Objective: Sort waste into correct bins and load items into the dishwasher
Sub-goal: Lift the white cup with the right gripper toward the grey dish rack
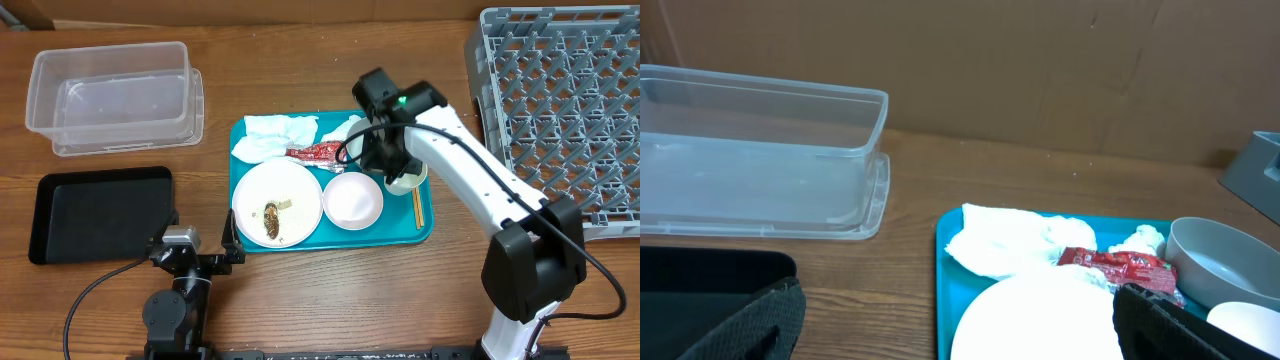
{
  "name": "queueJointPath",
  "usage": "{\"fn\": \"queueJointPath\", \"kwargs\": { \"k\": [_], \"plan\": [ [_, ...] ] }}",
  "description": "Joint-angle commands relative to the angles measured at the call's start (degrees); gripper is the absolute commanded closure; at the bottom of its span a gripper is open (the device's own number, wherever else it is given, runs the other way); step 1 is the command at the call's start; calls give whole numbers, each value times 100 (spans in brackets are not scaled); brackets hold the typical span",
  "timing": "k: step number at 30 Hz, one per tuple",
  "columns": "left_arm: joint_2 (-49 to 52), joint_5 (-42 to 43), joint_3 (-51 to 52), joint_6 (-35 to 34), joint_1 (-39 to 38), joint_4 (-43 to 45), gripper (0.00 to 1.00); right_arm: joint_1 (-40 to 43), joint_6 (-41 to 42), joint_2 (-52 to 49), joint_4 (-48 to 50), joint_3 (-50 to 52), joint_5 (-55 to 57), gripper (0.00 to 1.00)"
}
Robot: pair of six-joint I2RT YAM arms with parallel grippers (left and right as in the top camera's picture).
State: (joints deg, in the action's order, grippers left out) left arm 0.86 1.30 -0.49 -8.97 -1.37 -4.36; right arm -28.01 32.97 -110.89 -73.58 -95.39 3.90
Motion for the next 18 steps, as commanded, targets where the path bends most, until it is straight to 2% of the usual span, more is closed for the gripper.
{"fn": "queueJointPath", "kwargs": {
  "k": [1, 6, 10, 13, 15, 18],
  "plan": [
    [-48, -24, 22, 63, 44, -7, 0, 216, -61, 35, -409, -809, 7, 96],
    [-48, -24, 22, 66, 44, -7, 0, 1047, -531, 42, -1086, -2085, 186, 96],
    [-48, -24, 22, 66, 44, -7, 0, 2140, -754, 42, -1213, -2920, 157, 96],
    [-48, -24, 22, 66, 44, -7, 0, 3158, -1484, 42, -811, -3171, -175, 96],
    [-48, -24, 22, 66, 44, -7, 0, 3827, -2210, 35, -444, -3167, -688, 96],
    [-48, -24, 22, 66, 44, -7, 0, 4732, -2859, -33, 61, -3130, -1735, 96]
  ]
}}
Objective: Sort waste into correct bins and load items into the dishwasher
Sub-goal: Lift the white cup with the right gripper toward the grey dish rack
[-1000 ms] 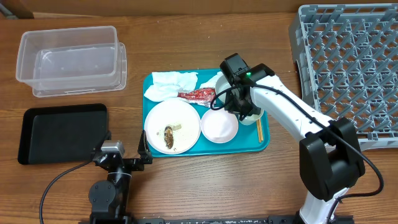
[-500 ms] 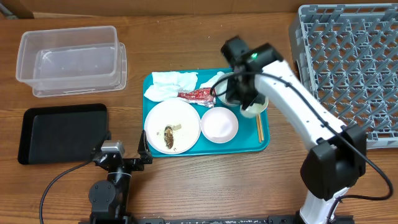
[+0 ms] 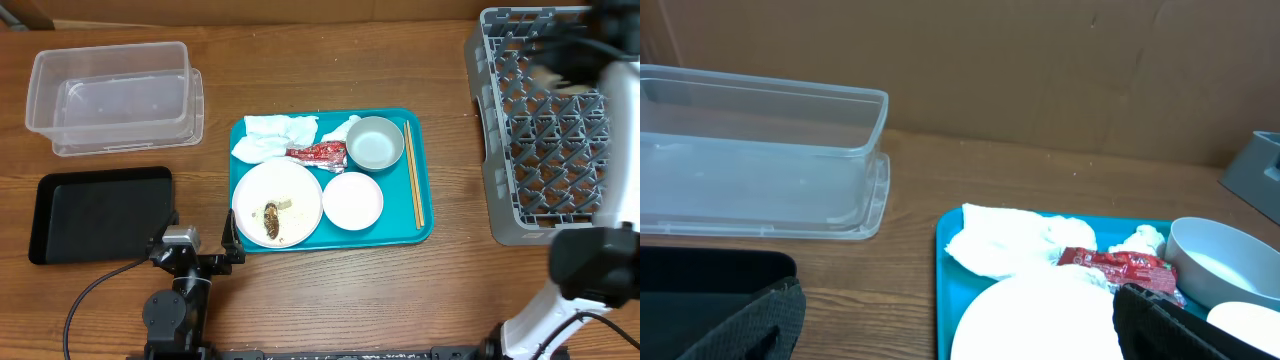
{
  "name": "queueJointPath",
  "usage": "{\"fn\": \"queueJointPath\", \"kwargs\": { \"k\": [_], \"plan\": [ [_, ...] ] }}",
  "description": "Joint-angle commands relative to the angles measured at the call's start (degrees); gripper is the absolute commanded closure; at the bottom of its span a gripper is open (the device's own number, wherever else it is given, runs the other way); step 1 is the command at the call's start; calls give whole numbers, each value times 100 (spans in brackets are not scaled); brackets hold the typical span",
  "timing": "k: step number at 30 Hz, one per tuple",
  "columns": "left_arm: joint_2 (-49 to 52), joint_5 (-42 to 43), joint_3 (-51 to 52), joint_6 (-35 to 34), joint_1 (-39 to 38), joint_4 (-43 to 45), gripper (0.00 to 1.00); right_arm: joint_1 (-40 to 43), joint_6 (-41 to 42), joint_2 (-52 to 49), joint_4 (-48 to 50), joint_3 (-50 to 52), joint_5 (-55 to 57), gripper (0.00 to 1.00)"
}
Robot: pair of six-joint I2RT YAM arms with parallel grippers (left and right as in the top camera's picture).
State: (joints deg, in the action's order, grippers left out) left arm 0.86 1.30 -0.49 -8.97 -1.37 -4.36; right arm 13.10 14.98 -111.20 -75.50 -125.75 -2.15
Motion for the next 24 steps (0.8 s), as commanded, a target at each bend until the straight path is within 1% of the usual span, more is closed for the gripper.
{"fn": "queueJointPath", "kwargs": {
  "k": [1, 5, 9, 12, 14, 16, 19, 24],
  "plan": [
    [-48, -24, 22, 66, 44, -7, 0, 855, -1150, -24, 391, -90, -1488, 96],
    [-48, -24, 22, 66, 44, -7, 0, 1742, -1445, -192, 1123, -13, -3204, 96],
    [-48, -24, 22, 66, 44, -7, 0, 2260, -1569, -492, 1768, 107, -4513, 96],
    [-48, -24, 22, 66, 44, -7, 0, 2396, -1598, -793, 2090, 170, -4894, 96],
    [-48, -24, 22, 66, 44, -7, 0, 2398, -1790, -981, 2177, 170, -5104, 96],
    [-48, -24, 22, 66, 44, -7, 0, 2385, -2203, -1231, 2247, 170, -5670, 96],
    [-48, -24, 22, 66, 44, -7, 0, 2343, -2507, -1471, 2323, 170, -6227, 96],
    [-48, -24, 22, 66, 44, -7, 0, 2323, -2575, -1875, 2339, 170, -6317, 96]
  ]
}}
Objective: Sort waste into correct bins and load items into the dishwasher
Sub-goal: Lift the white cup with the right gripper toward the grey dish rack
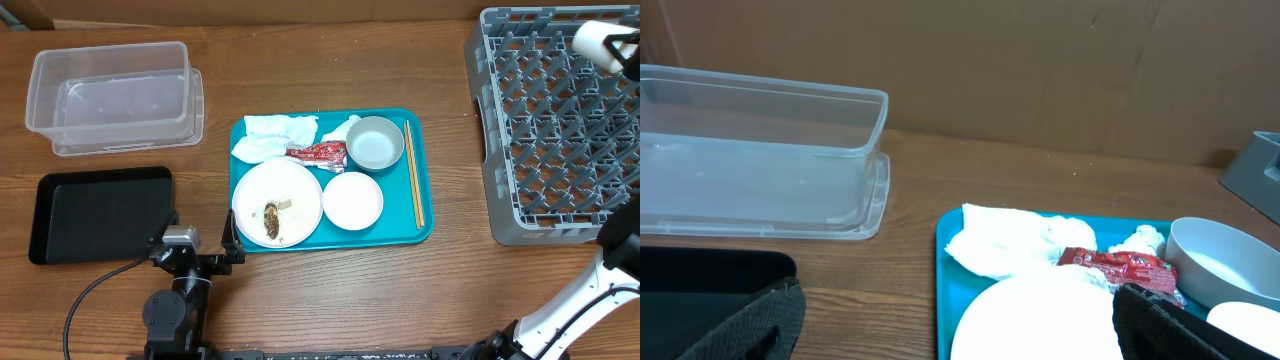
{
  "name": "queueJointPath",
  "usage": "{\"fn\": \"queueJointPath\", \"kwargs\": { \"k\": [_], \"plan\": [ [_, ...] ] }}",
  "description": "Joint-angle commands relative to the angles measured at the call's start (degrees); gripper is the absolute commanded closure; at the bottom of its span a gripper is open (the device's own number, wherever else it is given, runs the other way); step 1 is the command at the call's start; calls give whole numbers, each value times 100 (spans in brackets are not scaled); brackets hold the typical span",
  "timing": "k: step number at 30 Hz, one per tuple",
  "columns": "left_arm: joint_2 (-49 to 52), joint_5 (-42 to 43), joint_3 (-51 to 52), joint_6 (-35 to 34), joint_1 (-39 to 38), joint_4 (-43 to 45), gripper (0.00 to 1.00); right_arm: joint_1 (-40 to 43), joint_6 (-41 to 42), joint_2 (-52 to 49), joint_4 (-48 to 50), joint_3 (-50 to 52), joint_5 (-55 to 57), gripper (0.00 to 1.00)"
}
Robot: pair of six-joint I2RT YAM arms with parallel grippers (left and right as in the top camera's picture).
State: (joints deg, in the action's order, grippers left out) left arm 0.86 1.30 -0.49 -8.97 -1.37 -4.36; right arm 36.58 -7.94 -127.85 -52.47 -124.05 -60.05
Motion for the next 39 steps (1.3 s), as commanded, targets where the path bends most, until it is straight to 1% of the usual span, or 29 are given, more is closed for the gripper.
{"fn": "queueJointPath", "kwargs": {
  "k": [1, 6, 11, 16, 30, 35, 39],
  "plan": [
    [-48, -24, 22, 66, 44, -7, 0, -24, -282, -293, 33, 0, -586, 96],
    [-48, -24, 22, 66, 44, -7, 0, -26, -402, -610, 57, 2, -1233, 96],
    [-48, -24, 22, 66, 44, -7, 0, -28, -431, -715, 57, 2, -1241, 96],
    [-48, -24, 22, 66, 44, -7, 0, 81, -407, -717, 59, 2, -914, 96],
    [-48, -24, 22, 66, 44, -7, 0, 1104, -411, -719, 302, 2, -901, 96],
    [-48, -24, 22, 63, 44, -7, 0, 1338, -409, -732, 284, 2, -302, 96],
    [-48, -24, 22, 66, 44, -7, 0, 1410, -411, -796, 289, 2, -251, 96]
  ]
}}
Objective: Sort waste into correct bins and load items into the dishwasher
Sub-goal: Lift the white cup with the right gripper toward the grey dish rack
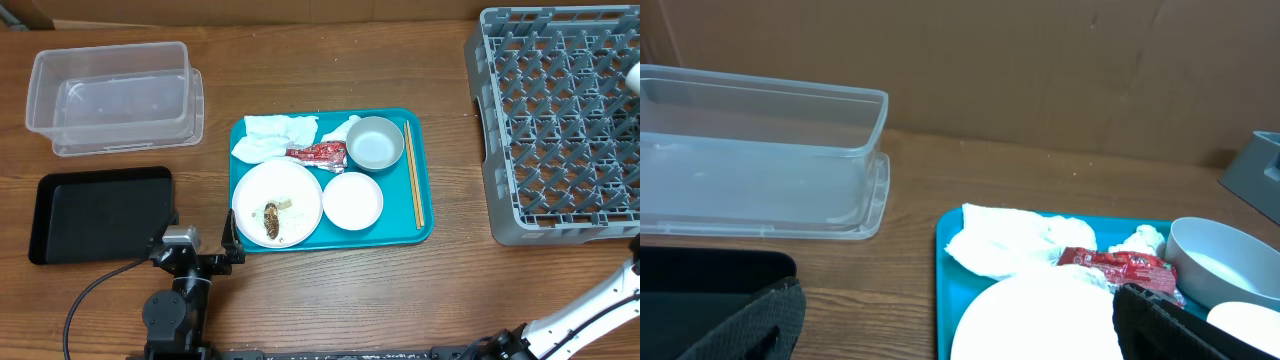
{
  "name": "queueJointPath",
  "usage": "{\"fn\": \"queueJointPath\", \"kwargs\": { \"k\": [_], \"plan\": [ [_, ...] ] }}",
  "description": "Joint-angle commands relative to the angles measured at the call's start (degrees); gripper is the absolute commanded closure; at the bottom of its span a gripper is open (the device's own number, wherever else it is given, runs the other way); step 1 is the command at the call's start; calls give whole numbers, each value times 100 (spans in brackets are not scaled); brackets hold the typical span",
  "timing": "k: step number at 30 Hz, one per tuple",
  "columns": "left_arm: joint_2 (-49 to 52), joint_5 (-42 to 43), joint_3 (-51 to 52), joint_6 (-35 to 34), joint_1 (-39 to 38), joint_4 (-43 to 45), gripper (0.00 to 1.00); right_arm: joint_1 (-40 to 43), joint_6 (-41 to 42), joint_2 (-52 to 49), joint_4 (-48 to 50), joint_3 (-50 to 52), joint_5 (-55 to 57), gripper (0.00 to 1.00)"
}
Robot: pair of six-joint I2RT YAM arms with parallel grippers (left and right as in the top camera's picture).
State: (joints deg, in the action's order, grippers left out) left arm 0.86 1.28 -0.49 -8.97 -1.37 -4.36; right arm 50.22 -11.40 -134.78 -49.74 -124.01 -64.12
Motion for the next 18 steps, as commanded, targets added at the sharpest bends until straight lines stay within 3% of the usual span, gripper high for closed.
{"fn": "queueJointPath", "kwargs": {
  "k": [1, 18],
  "plan": [
    [-48, -22, 22, 66, 44, -7, 0, 50, -68, -114, 20, -2, 175, 96],
    [-48, -22, 22, 66, 44, -7, 0, 79, -85, -345, -133, 0, 1152, 96]
  ]
}}
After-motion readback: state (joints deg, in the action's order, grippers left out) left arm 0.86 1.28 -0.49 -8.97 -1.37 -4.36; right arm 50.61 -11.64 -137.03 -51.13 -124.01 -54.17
